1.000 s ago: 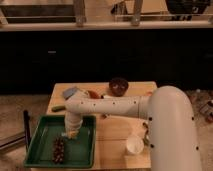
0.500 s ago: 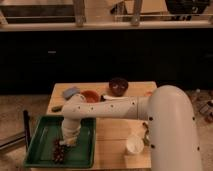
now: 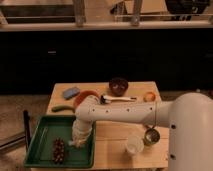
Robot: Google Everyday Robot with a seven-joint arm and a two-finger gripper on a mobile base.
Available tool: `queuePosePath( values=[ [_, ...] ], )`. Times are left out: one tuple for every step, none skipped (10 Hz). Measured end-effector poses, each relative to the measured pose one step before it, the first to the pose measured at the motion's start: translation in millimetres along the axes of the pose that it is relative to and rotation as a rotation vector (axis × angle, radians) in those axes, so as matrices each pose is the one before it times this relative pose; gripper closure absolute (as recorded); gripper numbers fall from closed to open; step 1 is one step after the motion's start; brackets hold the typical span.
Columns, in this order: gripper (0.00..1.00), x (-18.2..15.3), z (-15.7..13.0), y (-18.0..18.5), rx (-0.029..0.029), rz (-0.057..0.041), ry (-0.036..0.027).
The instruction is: Wipe tray with towel
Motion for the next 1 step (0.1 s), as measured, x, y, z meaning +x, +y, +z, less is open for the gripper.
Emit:
queuePosePath(
  values=[
    [1.0,1.72,-3.11,-1.54,0.01211,0.01106,0.00179]
  ],
)
